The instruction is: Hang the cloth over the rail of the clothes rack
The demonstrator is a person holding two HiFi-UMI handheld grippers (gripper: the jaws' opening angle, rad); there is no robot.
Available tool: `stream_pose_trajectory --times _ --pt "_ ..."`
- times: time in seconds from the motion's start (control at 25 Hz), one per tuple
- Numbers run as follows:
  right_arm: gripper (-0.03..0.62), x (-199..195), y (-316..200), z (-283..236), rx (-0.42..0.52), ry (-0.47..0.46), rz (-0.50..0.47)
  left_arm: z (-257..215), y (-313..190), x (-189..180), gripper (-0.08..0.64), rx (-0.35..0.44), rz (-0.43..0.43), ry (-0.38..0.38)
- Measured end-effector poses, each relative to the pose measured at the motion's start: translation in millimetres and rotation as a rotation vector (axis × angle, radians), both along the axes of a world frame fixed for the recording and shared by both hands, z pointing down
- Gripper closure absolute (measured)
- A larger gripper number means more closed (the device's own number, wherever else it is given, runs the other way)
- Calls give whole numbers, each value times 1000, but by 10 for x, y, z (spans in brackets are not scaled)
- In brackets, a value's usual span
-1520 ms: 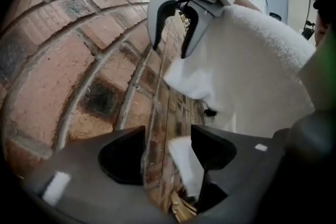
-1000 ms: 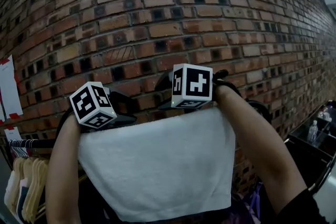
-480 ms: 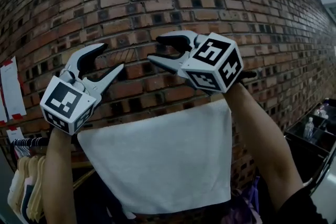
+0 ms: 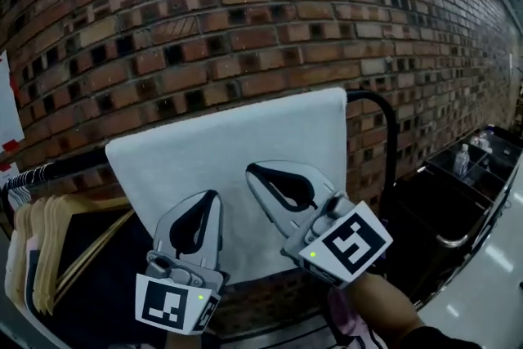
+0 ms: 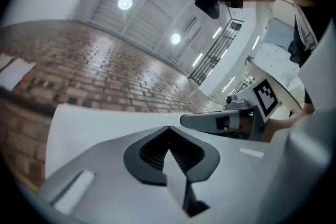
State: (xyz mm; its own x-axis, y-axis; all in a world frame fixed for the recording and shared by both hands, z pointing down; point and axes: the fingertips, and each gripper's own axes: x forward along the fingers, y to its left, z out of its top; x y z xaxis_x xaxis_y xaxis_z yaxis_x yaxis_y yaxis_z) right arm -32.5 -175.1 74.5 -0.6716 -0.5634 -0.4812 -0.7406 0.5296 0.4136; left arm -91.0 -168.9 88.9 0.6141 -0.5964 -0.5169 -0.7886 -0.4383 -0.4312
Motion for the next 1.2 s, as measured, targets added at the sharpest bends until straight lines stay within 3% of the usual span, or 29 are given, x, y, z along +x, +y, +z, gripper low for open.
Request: stream_pose_trajectory --times 0.12,0.24,0.4,0.56,0.84,1.2 --pt "589 -34 -143 703 -133 -32 38 621 -138 -107 552 -120 -8 69" --pt "588 -26 -131 1250 -241 -65 68 1182 -172 -121 552 -208 -49 67" --pt "588 31 -65 1914 -344 -76 98 1742 -58 -78 552 -333 -39 105" --pt "588 42 -76 2234 -429 -88 118 1939 -42 18 552 -377 -19 122" --pt "588 52 -141 2418 -454 -62 116 2186 -175 158 552 -450 -5 133" --pt "588 227 -331 2354 -455 -76 85 2149 -364 393 552 -412 -72 97"
